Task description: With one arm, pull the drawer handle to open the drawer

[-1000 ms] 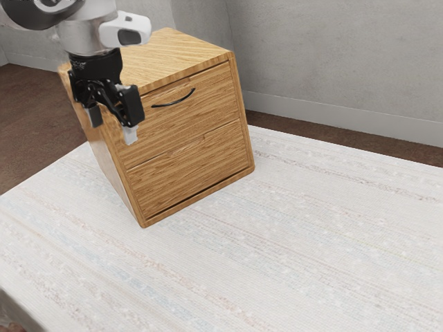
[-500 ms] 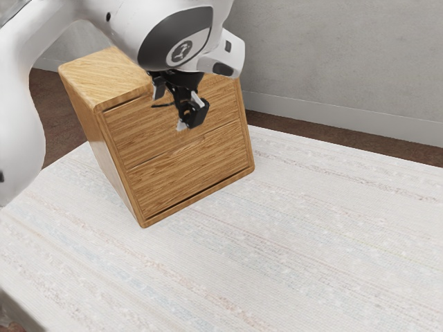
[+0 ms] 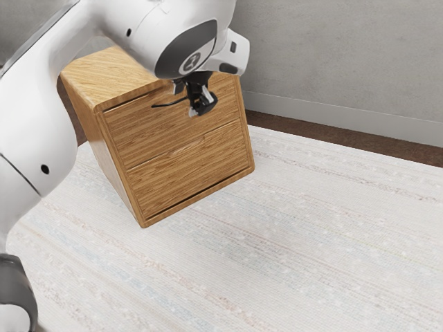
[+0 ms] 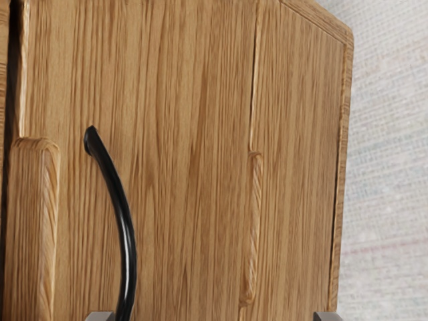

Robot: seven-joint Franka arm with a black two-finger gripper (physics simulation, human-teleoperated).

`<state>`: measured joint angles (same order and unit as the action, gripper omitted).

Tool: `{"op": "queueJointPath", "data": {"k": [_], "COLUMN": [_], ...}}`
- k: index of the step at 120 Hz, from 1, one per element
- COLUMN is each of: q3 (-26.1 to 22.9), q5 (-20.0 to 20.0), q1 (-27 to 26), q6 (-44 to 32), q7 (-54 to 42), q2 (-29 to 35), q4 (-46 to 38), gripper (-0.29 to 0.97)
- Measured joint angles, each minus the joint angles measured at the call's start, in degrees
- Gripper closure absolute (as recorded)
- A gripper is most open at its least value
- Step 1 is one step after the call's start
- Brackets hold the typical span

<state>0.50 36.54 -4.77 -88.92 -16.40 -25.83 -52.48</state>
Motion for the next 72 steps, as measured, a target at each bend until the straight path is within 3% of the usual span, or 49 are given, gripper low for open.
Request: {"op": "queueJointPath", "data": {"k": [72], "q3": [-0.06], "q5": [-3.89], "q1": [4.05], "q6": [-2.34], "q7": [-2.74], "q2": [-4.7], "q4": [4.72], "gripper": [0.37]}}
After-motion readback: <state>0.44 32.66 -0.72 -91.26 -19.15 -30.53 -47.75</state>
